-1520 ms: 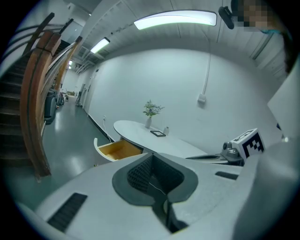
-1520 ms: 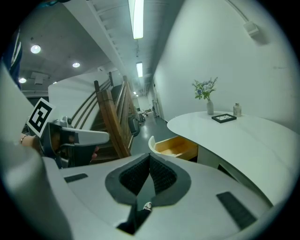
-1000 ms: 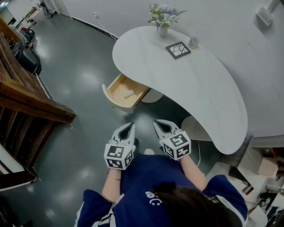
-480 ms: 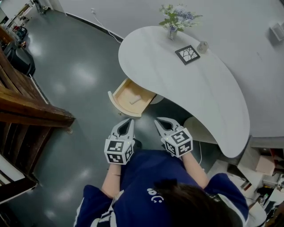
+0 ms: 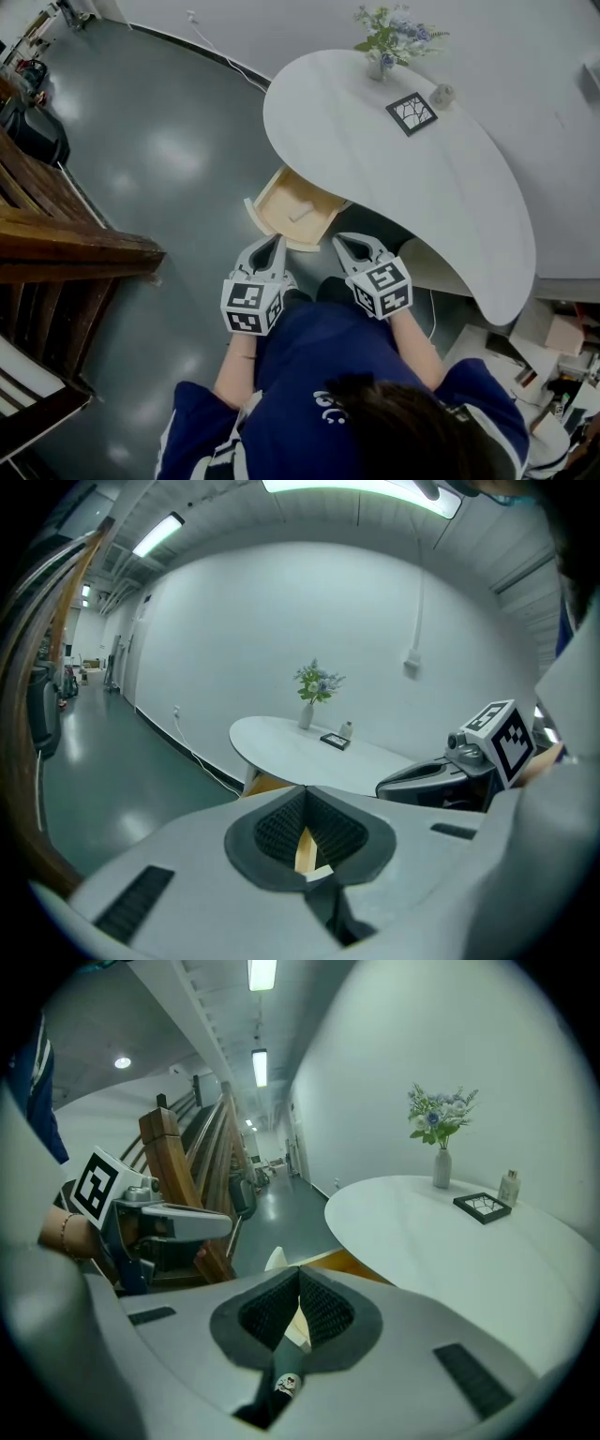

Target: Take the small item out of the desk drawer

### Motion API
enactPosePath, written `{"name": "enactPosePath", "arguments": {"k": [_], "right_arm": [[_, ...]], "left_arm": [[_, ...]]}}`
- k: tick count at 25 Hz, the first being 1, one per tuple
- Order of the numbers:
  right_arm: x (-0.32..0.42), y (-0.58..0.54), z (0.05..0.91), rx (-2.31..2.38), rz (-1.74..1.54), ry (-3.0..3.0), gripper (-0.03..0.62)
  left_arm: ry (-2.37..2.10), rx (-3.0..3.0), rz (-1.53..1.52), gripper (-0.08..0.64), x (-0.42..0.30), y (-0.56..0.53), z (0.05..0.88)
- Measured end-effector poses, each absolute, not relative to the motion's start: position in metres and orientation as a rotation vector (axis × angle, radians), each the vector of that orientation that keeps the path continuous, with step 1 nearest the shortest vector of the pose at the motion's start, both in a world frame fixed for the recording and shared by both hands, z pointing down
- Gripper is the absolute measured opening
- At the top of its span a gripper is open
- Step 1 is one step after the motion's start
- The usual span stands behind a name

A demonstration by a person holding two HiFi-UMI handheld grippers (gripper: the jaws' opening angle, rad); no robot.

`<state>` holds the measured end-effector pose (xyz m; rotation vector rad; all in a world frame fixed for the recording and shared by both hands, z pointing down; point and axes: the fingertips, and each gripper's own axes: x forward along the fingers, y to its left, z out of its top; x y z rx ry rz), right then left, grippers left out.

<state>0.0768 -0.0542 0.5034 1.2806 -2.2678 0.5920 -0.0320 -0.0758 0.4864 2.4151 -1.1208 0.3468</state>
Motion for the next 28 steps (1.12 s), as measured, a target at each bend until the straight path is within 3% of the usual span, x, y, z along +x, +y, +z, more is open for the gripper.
{"name": "enactPosePath", "arguments": {"k": [19,28], "right_arm": [[0.068,-0.109,0.527,1.066,0.603,-2.238,0.011],[0.041,-0.118,0.569,0.776,0.554,-2.196,0.12]], "left_arm": [[-1.24,2.311,0.38,0.003,-0.041,-0.121,0.487],[-1.425,2.173,0.358,0.003,-0.072,-0.123,0.491]]}}
